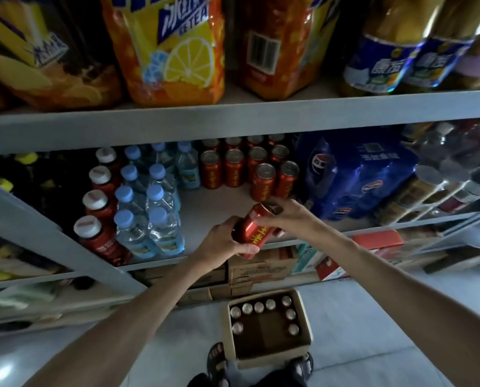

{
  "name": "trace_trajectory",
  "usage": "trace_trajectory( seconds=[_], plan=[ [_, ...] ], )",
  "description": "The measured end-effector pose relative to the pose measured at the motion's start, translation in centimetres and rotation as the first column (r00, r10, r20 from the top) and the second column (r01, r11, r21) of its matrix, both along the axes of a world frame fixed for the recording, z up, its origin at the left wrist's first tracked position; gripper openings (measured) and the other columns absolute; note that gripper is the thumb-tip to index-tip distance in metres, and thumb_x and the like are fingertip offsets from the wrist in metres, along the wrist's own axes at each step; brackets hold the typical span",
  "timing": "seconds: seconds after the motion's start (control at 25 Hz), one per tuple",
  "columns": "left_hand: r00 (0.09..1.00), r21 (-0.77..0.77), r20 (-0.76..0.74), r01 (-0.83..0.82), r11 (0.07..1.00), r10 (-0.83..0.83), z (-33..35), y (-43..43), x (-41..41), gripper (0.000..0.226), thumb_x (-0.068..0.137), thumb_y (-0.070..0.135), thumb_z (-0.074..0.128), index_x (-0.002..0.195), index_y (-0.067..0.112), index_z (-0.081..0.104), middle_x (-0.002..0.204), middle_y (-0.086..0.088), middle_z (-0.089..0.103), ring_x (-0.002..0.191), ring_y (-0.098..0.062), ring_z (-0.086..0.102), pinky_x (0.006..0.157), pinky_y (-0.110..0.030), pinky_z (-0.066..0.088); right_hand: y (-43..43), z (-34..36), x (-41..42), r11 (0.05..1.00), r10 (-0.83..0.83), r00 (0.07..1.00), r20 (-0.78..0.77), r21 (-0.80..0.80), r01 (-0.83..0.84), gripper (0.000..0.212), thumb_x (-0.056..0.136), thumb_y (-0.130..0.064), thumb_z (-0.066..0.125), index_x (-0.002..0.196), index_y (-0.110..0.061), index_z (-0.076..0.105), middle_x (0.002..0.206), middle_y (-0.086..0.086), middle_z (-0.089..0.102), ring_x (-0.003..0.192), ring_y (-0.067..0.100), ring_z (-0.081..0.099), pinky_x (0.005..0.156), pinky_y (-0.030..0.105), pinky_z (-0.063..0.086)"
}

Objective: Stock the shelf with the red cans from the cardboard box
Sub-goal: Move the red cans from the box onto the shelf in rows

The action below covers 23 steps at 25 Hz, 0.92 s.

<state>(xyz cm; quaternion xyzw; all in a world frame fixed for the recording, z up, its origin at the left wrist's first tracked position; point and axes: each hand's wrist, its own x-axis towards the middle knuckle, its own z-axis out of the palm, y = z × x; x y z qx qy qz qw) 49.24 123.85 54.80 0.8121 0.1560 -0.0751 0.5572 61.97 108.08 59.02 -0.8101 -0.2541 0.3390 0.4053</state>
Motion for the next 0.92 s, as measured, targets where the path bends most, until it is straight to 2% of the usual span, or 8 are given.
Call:
trace_trajectory(
  seconds=[0.12,0.24,0.32,0.44,0.52,0.56,0.72,0.92],
  plan=[
    [0.999,0.023,-0.032,-0.031,0.999,0.031,-1.2,0.9,0.2,0.059,0.069,0.034,0.084,0.118,0.024,0.053,0.103,0.010,0.066,0.090,0.004,0.065,0.070,-0.015,0.056,1.3,-2.0,0.5,1.000,0.010,0.999,0.043,-0.012,-0.009,0.053,0.069,-0.046,0.085,0.113,-0.032,0.060,0.105,-0.006,0.069,0.082,0.008,0.071,0.065,0.028,0.061],
    [0.994,0.051,-0.098,-0.038,0.998,0.043,-2.1,1.7,0.7,0.062,0.067,0.043,0.081,0.119,0.034,0.048,0.108,0.014,0.064,0.100,0.000,0.062,0.075,-0.013,0.051,2.5,-3.2,1.3,1.000,0.004,0.992,0.125,-0.022,-0.001,0.047,0.066,-0.046,0.086,0.104,-0.032,0.063,0.097,-0.012,0.069,0.076,-0.002,0.066,0.061,0.013,0.050],
    [0.987,0.151,-0.155,-0.021,0.988,0.045,-2.4,2.3,1.6,0.070,0.067,0.045,0.081,0.126,0.033,0.046,0.116,0.010,0.064,0.107,-0.009,0.062,0.078,-0.015,0.045,3.6,-3.3,1.7,0.999,0.024,0.971,0.237,-0.036,-0.016,0.050,0.063,-0.051,0.082,0.105,-0.034,0.061,0.100,-0.016,0.067,0.085,-0.005,0.063,0.070,0.010,0.044],
    [0.946,0.494,-0.325,0.169,0.853,0.001,-3.2,3.4,2.2,0.094,0.072,0.047,0.079,0.147,0.015,0.031,0.143,-0.013,0.046,0.131,-0.032,0.045,0.103,-0.035,0.043,5.8,-3.3,2.2,0.998,0.026,0.877,0.479,-0.067,0.006,0.060,0.064,-0.053,0.077,0.117,-0.036,0.054,0.111,-0.012,0.067,0.095,0.005,0.064,0.082,0.021,0.049],
    [0.883,0.584,-0.470,0.300,0.754,0.012,-3.4,3.8,2.0,0.099,0.077,0.052,0.073,0.152,0.011,0.021,0.152,-0.024,0.026,0.139,-0.042,0.028,0.113,-0.046,0.033,7.3,-3.1,3.0,0.996,0.003,0.801,0.598,-0.074,0.052,0.059,0.069,-0.053,0.076,0.119,-0.033,0.052,0.112,-0.006,0.067,0.096,0.013,0.065,0.080,0.030,0.054],
    [0.865,0.592,-0.502,0.330,0.735,0.016,-3.4,3.9,1.9,0.094,0.080,0.051,0.070,0.150,0.009,0.024,0.151,-0.026,0.025,0.138,-0.044,0.027,0.112,-0.047,0.033,8.0,-3.1,3.6,0.995,0.008,0.772,0.635,-0.081,0.056,0.059,0.071,-0.053,0.075,0.120,-0.029,0.052,0.113,-0.003,0.066,0.097,0.017,0.065,0.080,0.034,0.055],
    [0.867,0.630,-0.498,0.364,0.686,-0.003,-2.4,4.3,2.4,0.070,0.081,0.045,0.072,0.129,0.001,0.047,0.133,-0.027,0.048,0.123,-0.039,0.048,0.102,-0.045,0.044,10.2,-3.4,5.4,0.978,0.126,0.675,0.727,-0.206,0.038,0.072,0.075,-0.044,0.079,0.133,-0.014,0.049,0.131,0.010,0.061,0.115,0.032,0.060,0.090,0.038,0.049],
    [0.856,0.671,-0.517,0.419,0.612,-0.018,-2.2,4.3,3.3,0.074,0.078,0.049,0.074,0.129,0.002,0.049,0.125,-0.023,0.058,0.117,-0.036,0.055,0.101,-0.045,0.045,11.3,-4.7,5.7,0.970,0.130,0.695,0.707,-0.235,0.057,0.077,0.077,-0.037,0.080,0.138,-0.009,0.044,0.140,0.013,0.054,0.123,0.034,0.055,0.096,0.041,0.047]
  ],
)
